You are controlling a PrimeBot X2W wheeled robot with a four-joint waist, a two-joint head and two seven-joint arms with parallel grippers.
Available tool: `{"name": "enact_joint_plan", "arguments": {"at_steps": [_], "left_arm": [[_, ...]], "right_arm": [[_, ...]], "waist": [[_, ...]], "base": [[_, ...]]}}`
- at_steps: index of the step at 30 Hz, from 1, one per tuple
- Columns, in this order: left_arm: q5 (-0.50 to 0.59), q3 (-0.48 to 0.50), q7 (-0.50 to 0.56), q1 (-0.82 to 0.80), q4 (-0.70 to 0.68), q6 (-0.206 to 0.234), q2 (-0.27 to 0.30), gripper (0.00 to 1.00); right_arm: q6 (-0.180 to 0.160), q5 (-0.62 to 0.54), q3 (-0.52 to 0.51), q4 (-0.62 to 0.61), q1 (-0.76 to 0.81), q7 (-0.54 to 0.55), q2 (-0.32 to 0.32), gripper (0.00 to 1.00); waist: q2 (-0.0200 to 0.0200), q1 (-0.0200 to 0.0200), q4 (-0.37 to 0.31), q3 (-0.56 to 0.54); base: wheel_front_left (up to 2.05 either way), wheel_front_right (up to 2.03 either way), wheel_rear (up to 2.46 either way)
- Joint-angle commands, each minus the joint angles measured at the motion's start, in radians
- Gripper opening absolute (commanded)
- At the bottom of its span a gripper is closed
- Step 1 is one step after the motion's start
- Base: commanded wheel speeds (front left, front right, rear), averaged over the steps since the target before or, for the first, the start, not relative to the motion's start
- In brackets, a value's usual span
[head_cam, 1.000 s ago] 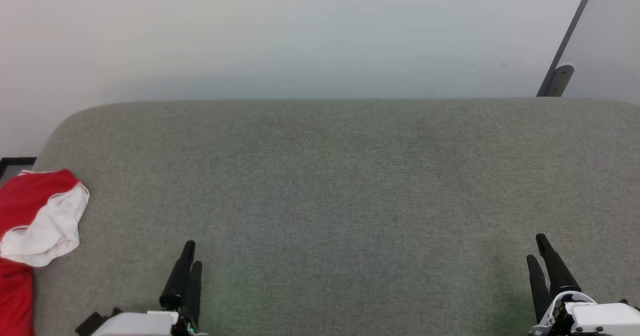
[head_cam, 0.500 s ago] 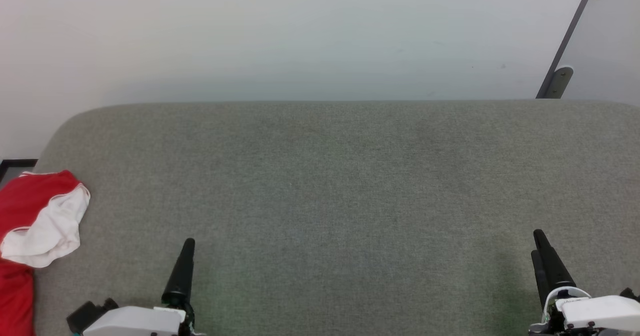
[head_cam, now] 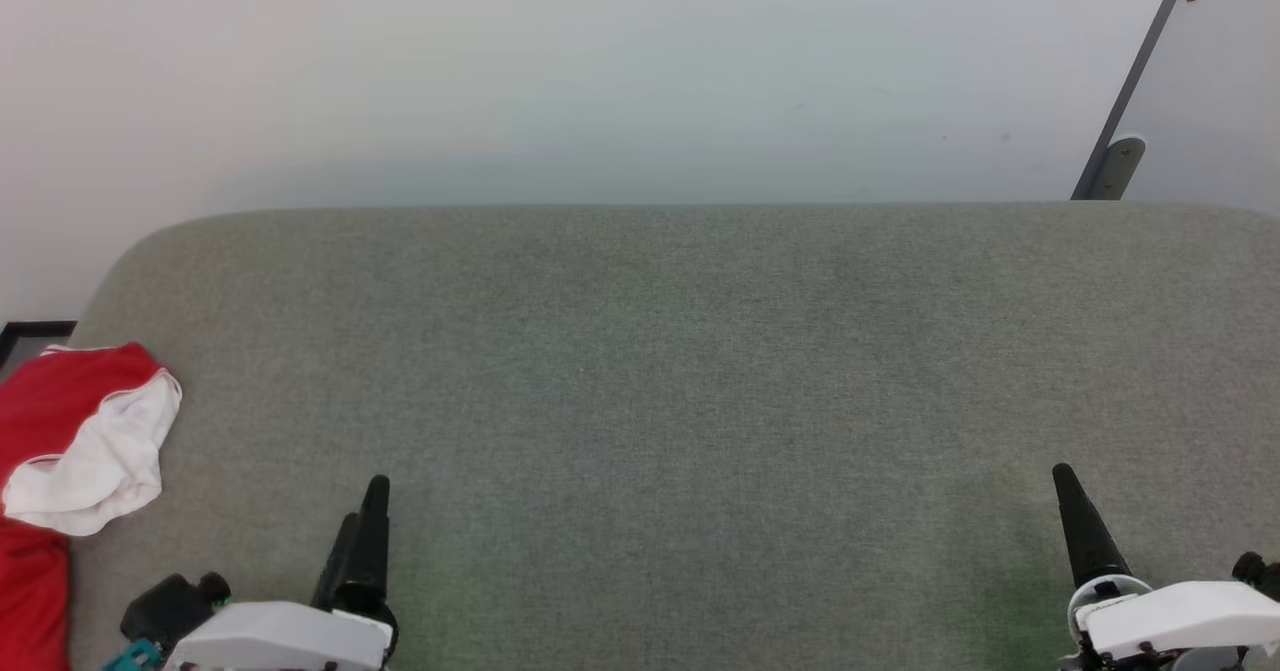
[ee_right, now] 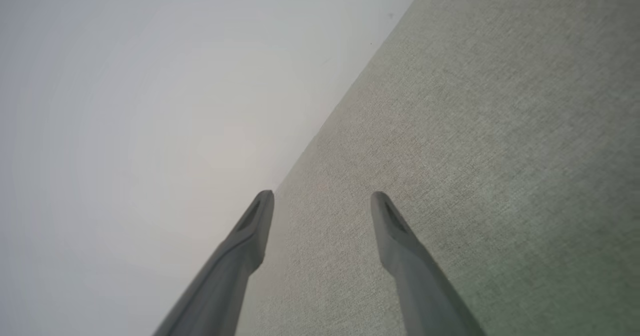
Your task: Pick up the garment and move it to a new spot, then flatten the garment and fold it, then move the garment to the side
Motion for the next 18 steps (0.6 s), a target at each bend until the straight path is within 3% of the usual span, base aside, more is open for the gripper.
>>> {"name": "enact_joint_plan", "arguments": {"at_steps": [1, 18], "left_arm": [[0.046, -0.004, -0.009, -0.019, -0.016, 0.006, 0.014, 1.00], [0.362, 0.018, -0.063, -0.008, -0.023, -0.007, 0.026, 1.00]], "right_arm": [[0.000, -0.043, 0.002, -0.005, -0.029, -0.009, -0.009, 1.00], [0.000, -0.321, -0.017, -0.001, -0.029, -0.023, 0.004, 1.00]], "waist": [[-0.0001, 0.0000, 0.000, 0.000], [-0.0001, 0.0000, -0.001, -0.004]], "base": [[0.00, 0.00, 0.00], [0.00, 0.00, 0.00]]}}
